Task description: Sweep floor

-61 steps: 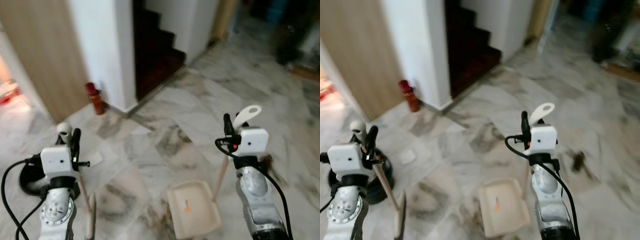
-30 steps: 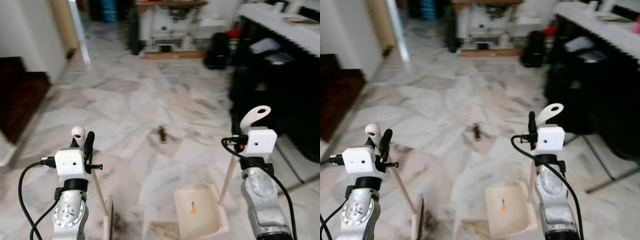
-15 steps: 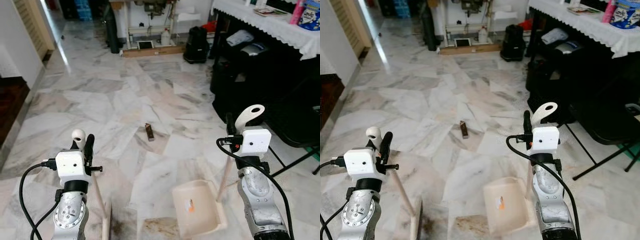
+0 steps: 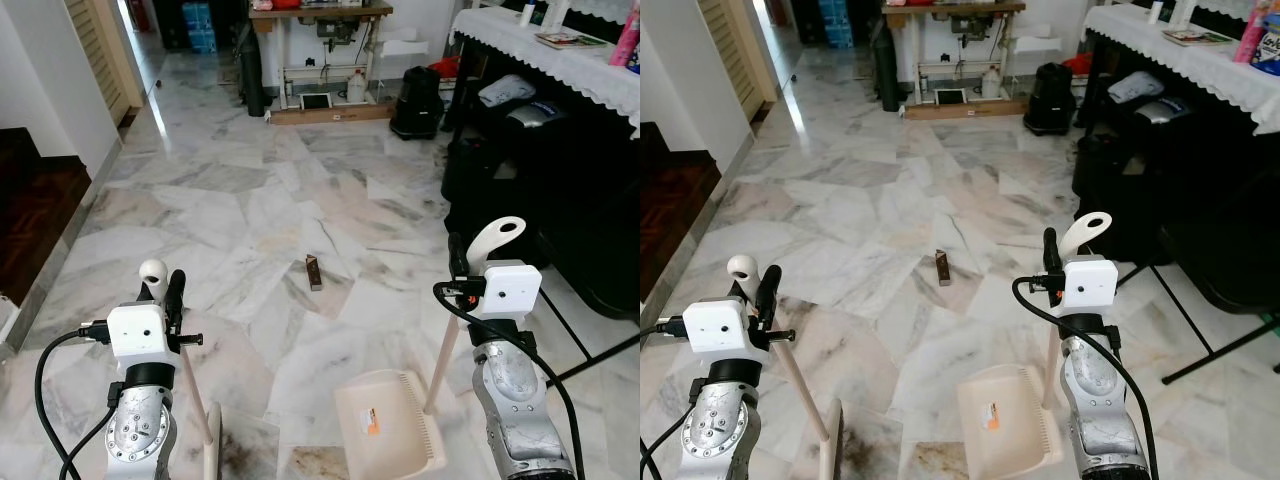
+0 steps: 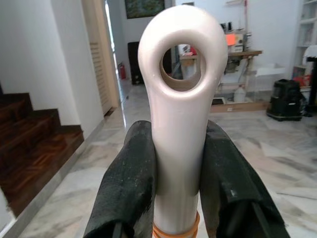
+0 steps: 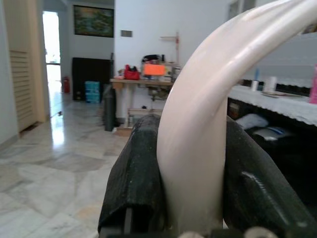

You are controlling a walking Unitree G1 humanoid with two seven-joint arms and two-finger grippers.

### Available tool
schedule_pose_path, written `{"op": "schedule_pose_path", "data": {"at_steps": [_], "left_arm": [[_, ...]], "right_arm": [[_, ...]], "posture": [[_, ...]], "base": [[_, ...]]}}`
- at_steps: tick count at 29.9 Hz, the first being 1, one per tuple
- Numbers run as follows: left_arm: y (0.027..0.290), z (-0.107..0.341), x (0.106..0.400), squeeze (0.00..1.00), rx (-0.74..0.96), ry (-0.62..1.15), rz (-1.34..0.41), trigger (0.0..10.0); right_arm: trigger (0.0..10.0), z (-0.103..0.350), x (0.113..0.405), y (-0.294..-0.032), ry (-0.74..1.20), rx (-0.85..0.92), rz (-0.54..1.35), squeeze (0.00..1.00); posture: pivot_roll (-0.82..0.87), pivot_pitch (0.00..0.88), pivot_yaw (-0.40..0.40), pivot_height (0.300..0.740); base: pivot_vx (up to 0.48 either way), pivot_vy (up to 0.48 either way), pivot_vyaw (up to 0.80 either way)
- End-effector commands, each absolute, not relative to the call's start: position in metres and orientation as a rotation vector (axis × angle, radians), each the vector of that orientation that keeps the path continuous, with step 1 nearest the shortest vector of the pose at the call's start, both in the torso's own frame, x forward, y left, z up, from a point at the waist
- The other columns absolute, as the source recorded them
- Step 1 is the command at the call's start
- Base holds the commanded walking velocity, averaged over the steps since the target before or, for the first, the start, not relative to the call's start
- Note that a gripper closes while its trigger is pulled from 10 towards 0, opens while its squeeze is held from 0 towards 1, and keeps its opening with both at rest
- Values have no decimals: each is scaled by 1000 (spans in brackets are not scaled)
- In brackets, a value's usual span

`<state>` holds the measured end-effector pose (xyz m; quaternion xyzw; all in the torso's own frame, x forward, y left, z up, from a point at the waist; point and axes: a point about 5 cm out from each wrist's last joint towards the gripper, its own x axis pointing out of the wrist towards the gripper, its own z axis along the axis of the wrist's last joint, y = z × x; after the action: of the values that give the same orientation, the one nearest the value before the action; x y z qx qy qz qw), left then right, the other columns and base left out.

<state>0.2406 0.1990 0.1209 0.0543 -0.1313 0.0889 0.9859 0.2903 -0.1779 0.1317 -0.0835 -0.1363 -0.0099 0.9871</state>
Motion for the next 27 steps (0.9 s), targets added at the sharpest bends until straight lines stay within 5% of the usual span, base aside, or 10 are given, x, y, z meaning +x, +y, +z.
{"op": "schedule_pose_path", "data": {"at_steps": [1, 27], "left_arm": [[202, 129, 240, 0, 131, -304, 185, 10000], [205, 132, 242, 0, 139, -299, 183, 10000]], "right_arm": [[10000, 149, 293, -173, -349, -156, -4, 0], [10000, 146, 289, -170, -329, -137, -18, 0]], "posture": [[49, 0, -4, 740], [40, 0, 27, 740]], "base": [[262, 0, 0], [287, 0, 0]]}}
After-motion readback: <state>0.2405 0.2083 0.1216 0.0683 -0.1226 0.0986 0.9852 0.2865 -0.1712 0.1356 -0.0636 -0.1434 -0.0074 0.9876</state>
